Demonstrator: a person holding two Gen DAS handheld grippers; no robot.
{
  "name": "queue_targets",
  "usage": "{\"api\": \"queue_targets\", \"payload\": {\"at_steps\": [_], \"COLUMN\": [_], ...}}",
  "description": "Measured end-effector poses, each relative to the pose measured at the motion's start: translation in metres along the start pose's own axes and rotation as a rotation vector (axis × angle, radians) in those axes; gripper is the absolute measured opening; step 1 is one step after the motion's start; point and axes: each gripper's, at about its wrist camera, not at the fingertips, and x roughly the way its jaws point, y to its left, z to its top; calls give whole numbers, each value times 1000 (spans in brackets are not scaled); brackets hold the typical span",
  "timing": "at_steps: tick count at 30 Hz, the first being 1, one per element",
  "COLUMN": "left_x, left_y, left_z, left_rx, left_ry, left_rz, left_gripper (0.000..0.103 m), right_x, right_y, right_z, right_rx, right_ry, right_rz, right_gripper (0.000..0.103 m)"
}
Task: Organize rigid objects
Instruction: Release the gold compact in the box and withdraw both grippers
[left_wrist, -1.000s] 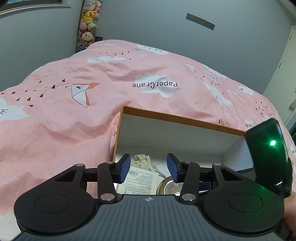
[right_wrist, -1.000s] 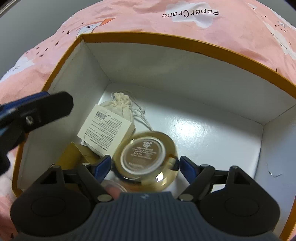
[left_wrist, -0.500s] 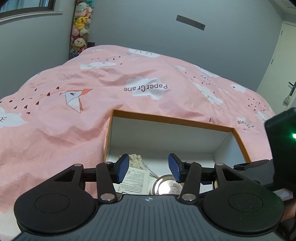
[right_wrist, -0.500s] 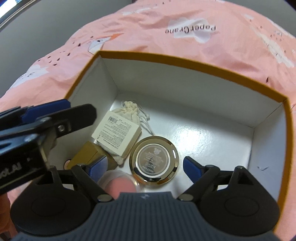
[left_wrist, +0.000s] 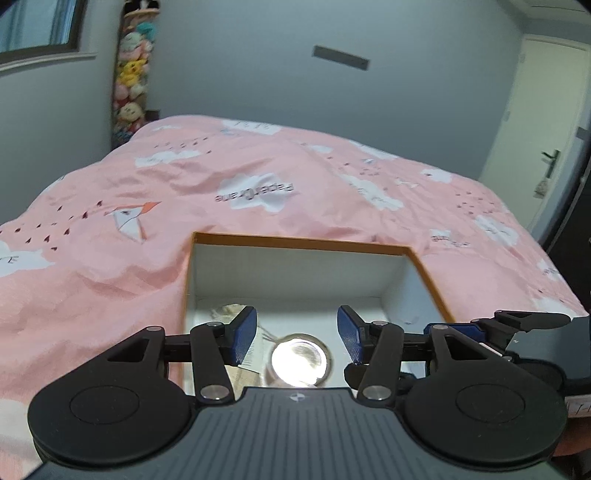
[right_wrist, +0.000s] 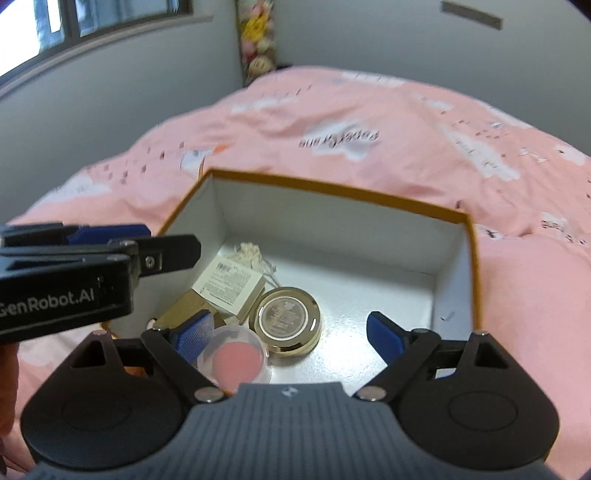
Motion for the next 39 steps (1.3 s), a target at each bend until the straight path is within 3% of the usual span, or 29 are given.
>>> {"api": "queue_targets", "payload": {"at_steps": [4, 9, 22, 27, 32, 39], "left_x": [-14, -25, -15, -11, -12, -4], "left_y": [-10, -20, -6, 6, 13, 5], "left_z": [-13, -36, -93, -112, -127, -132], "left_rx": [48, 117, 111, 68, 36, 45], "left_ry": [-6, -5, 191, 313, 363, 402], "left_rz": [-62, -78, -94, -130, -135, -180], "left_gripper": [60, 60, 60, 60, 59, 60], "right_x": [-23, -37, -18, -18, -15, -7], "right_y": [-4, -1, -3, -2, -4, -15], "right_z": [-19, -48, -117, -133, -143, -156], "right_rx": [39, 50, 127, 151, 178, 264], "right_ry": [-37, -25, 201, 236, 285, 337], "right_rz": [-6, -30, -13, -8, 4, 31], "right_gripper": [89, 89, 89, 89, 88, 73]}}
